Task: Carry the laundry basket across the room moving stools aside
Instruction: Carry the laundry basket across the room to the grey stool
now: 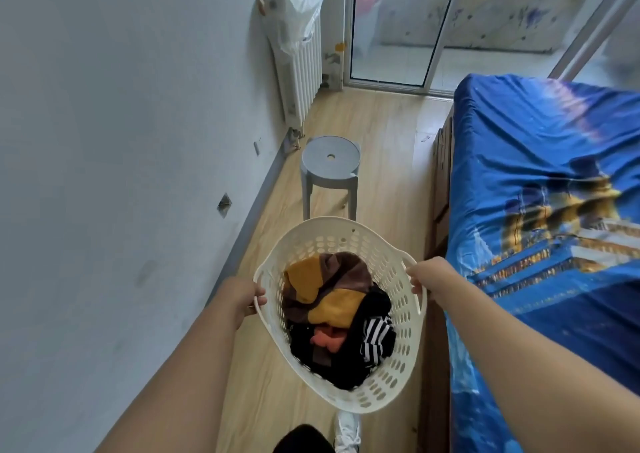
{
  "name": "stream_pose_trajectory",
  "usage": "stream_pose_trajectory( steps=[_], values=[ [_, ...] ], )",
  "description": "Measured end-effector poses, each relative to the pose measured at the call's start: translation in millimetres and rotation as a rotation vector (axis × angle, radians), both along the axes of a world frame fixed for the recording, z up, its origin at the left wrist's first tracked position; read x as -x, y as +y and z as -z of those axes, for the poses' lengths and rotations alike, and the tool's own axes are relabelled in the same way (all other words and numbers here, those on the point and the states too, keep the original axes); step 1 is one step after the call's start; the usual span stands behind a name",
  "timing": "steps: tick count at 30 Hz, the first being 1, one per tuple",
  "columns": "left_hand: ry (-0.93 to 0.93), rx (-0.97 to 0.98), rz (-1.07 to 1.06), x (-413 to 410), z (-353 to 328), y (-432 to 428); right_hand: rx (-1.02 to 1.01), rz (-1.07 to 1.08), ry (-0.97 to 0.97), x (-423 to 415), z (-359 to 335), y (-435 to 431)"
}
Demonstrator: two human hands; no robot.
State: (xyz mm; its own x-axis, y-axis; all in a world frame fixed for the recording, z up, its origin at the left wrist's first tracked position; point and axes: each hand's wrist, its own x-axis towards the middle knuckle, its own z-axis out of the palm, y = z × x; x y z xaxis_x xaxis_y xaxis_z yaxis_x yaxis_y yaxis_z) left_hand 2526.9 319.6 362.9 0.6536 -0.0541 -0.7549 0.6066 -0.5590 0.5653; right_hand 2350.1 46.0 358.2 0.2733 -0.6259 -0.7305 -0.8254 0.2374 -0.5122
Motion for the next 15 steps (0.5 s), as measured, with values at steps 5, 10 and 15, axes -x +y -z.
stream_pose_trajectory(
  steps=[5,10,15],
  values=[
    [0.047,0.014,0.037,-47,12,-64,-0.031,0.082,0.028,-34,13,-47],
    [0.05,-0.03,0.086,-102,32,-134,-0.036,0.131,0.053,-68,32,-89],
    [0.102,-0.028,0.118,-159,76,-202,-0.07,0.219,0.142,-108,68,-136]
  ],
)
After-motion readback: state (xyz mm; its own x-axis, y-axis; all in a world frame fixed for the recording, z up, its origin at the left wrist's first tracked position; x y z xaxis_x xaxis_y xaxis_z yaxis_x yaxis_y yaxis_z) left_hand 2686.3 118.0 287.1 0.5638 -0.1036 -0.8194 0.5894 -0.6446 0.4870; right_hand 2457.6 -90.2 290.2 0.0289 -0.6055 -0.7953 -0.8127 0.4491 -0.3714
